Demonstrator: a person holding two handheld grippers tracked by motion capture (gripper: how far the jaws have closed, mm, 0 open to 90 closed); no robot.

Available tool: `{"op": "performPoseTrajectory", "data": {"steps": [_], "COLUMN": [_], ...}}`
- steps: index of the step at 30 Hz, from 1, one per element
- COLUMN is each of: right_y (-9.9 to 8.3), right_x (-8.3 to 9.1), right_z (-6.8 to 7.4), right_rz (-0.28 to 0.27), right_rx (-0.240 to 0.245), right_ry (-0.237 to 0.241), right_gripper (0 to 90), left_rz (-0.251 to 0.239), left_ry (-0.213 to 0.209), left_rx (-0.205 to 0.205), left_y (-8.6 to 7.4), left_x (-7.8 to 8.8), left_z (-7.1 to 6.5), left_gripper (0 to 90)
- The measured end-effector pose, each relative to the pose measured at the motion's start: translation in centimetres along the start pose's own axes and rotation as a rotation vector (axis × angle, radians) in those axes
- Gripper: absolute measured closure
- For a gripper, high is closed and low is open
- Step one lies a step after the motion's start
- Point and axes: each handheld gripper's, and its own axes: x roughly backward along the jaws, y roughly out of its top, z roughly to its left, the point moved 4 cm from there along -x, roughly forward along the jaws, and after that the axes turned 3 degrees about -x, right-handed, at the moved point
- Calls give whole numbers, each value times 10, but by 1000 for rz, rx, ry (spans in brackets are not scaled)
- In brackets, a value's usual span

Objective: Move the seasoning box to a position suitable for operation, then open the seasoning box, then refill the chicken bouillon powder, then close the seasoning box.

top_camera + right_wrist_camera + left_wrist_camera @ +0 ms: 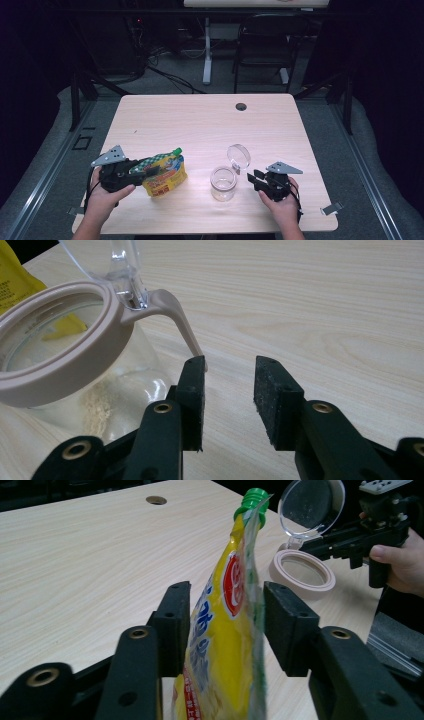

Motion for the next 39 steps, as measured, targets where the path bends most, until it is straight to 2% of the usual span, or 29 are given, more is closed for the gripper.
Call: {"op": "performPoseTrajectory", "data": {"steps": [6, 11, 14, 17, 20, 24, 34, 39], "right_y": [2, 3, 4, 5, 5, 6, 4, 4], "right_x": [0, 1, 3, 5, 6, 7, 4, 5], "right_z": [1, 2, 1, 0, -1, -1, -1, -1], "right_rz": [-3, -4, -12, -26, -26, -29, -19, -21], "right_rx": [7, 20, 18, 9, 5, 9, 6, 6], "right_ry": [4, 10, 11, 14, 14, 13, 8, 6], "right_gripper": [647, 642, 639, 634, 631, 628, 619, 615], "left_rz": [0, -16, -6, 4, 26, 30, 20, 48], "left_ry": [-12, -3, -7, -22, -12, -2, -53, -58], "left_rx": [21, 45, 53, 72, 89, 105, 136, 137], "left_y": [-3, -4, -6, -12, -19, -28, -40, -45], "left_x": [0, 2, 2, -1, -2, -2, -11, -20], "left_z": [2, 5, 5, 7, 10, 14, 20, 19], "left_gripper": [488, 460, 448, 448, 443, 430, 406, 394]}}
